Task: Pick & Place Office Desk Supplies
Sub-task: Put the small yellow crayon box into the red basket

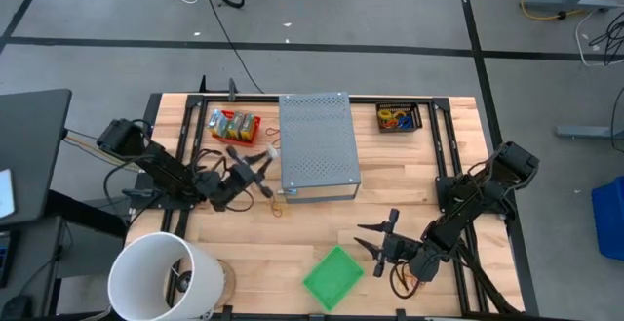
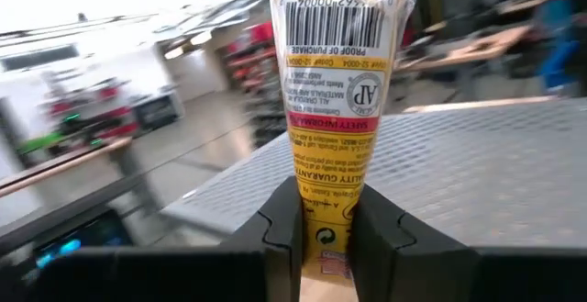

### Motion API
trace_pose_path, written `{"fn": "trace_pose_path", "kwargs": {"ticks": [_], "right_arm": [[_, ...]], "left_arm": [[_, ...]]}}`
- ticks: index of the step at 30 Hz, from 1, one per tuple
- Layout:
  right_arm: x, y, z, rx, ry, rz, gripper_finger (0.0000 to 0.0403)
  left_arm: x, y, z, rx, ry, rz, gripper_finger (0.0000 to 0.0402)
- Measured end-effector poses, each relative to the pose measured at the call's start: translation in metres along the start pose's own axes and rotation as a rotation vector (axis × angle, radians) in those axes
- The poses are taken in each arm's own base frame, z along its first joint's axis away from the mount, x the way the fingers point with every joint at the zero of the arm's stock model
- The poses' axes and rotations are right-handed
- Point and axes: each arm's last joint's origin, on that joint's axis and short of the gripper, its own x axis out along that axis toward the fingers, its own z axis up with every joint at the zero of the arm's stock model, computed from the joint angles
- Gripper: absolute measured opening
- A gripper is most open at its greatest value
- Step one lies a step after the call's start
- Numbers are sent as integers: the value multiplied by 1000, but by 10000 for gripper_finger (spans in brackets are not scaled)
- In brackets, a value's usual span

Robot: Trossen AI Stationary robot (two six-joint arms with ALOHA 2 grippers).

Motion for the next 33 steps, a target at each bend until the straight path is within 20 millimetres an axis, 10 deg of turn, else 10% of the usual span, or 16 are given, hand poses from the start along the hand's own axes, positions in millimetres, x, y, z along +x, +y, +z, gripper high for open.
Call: {"fn": "trace_pose_path", "kwargs": {"ticks": [33], "right_arm": [[2, -1, 0, 1, 2, -5, 172]], "left_arm": [[45, 44, -58, -236, 216, 382, 56]]}}
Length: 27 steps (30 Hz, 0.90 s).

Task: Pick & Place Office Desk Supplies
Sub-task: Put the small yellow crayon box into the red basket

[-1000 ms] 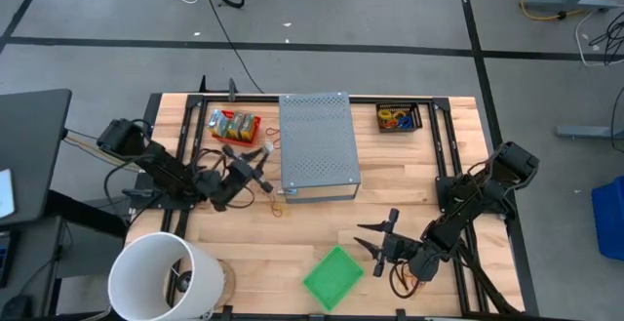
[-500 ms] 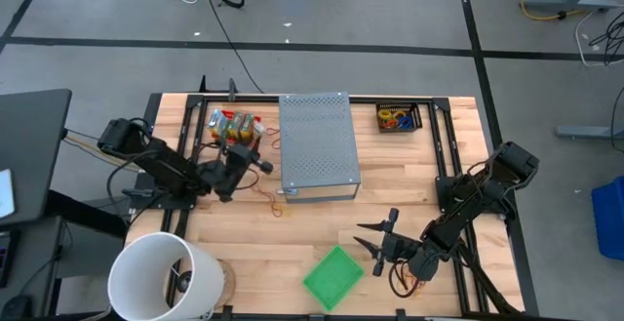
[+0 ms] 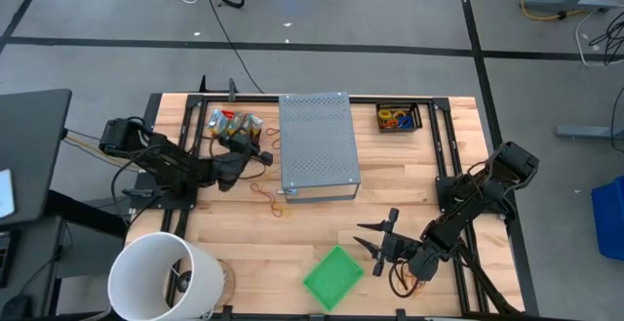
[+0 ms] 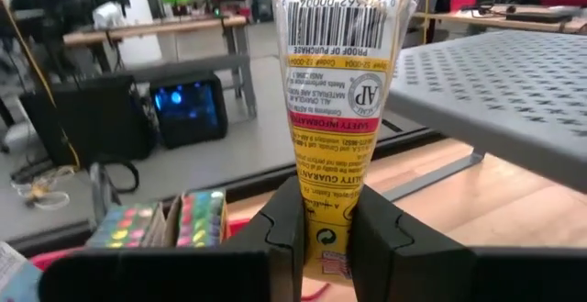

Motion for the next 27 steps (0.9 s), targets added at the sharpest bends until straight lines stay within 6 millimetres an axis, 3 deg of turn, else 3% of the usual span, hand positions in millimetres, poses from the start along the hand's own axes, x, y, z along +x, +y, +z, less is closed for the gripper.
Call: {"fn": "trace_pose_path", "kwargs": {"ticks": [12, 27], "right_arm": [[0, 0, 0, -1, 0, 0, 172], [0, 0, 0, -1, 0, 0, 172]], "left_arm": [[27, 18, -15, -2, 114, 59, 55], [39, 32, -30, -82, 247, 74, 54]]}}
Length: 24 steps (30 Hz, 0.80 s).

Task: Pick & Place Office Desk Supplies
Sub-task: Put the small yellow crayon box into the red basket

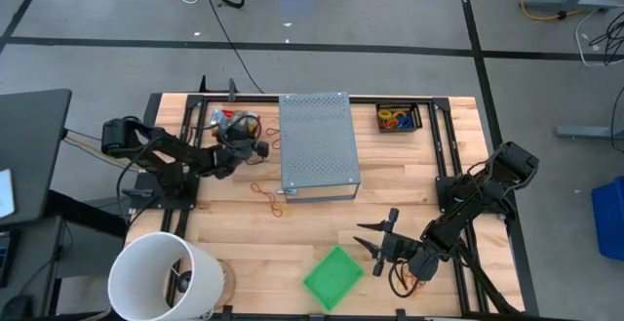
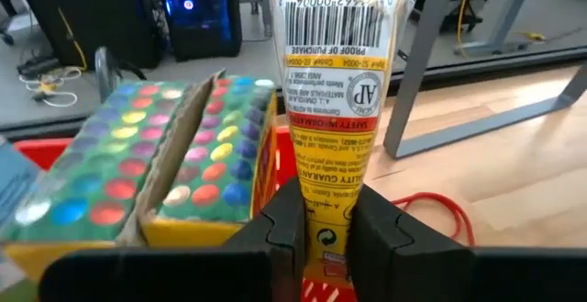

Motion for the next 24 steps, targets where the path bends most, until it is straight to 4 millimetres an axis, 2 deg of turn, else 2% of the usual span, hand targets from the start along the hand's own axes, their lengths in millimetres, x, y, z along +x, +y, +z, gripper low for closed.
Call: {"fn": "trace_pose_path", "kwargs": {"ticks": [10, 24], "right_arm": [[0, 0, 0, 1, 0, 0, 172], [0, 0, 0, 1, 0, 0, 172]], "left_arm": [[0, 2, -2, -74, -10, 39, 54], [0, 2, 2, 5, -64, 77, 53]]}}
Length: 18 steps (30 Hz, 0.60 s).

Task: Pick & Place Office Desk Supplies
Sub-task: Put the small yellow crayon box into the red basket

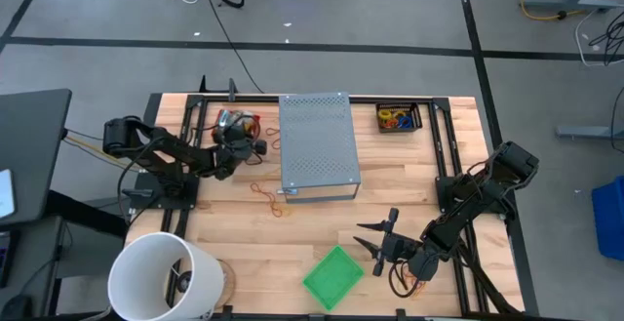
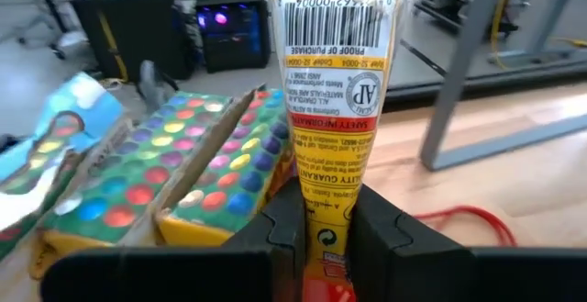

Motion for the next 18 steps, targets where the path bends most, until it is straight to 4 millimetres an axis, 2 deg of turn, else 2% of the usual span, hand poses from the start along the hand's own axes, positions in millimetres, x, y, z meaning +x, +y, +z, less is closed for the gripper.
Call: {"fn": "trace_pose_path", "kwargs": {"ticks": [6, 12, 18], "right_arm": [[0, 0, 0, -1, 0, 0, 172], [0, 0, 0, -1, 0, 0, 172], [0, 0, 0, 0, 0, 0, 172]], "left_arm": [[2, 3, 0, 30, -12, 53, 53], [7, 9, -10, 42, 62, 68, 52], [10, 5, -16, 11, 84, 22, 52]]}}
